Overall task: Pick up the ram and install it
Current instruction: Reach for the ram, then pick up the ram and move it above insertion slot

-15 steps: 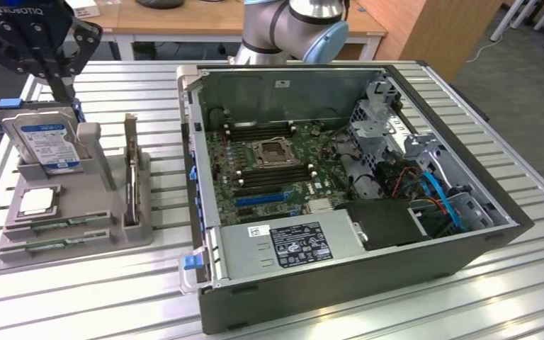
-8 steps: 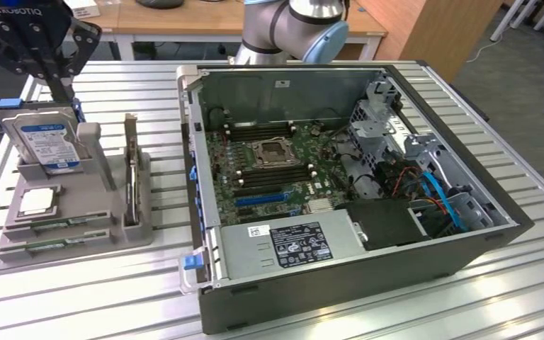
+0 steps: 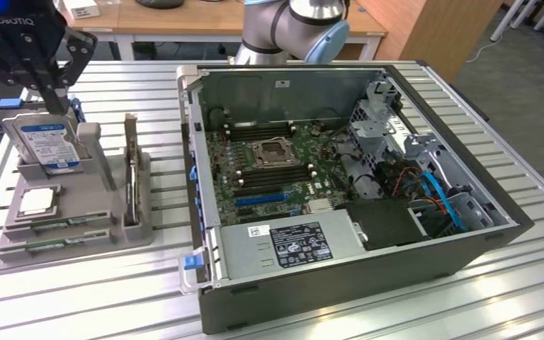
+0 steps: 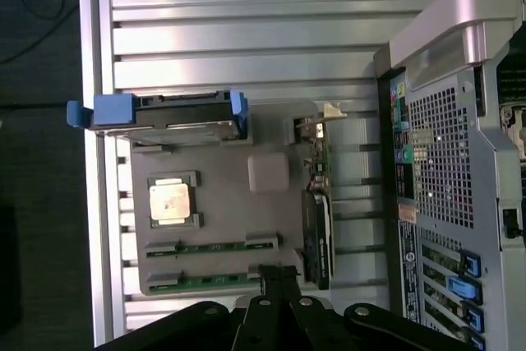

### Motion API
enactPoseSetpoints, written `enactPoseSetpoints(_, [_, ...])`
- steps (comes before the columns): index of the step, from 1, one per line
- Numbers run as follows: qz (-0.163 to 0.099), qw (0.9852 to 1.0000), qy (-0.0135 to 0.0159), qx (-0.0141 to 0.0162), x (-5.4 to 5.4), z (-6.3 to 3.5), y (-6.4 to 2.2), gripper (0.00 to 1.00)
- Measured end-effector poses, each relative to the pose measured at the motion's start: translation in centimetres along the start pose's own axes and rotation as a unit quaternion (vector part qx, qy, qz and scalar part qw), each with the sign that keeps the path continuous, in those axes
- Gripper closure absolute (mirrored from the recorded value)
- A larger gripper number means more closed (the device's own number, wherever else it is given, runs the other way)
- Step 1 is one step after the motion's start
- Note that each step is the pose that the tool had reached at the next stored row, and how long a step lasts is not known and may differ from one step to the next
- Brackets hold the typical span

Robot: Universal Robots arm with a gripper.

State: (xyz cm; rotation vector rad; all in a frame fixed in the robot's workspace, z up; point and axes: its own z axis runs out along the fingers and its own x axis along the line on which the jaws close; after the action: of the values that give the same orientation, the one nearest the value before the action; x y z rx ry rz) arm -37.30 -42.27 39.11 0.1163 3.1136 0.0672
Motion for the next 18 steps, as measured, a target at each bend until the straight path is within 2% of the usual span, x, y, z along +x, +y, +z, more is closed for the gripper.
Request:
enactPoseSetpoints(3, [0.0,1.0,0.0,0.0002,0.0,-0.03,-0.76,0.89])
enactPoseSetpoints(7, [0.0,1.0,0.0,0.0004,0.0,-0.06,-1.31,0.89])
enactPoseSetpoints(18, [0.0,1.0,0.0,0.0004,0.0,-0.06,-1.32,0.89])
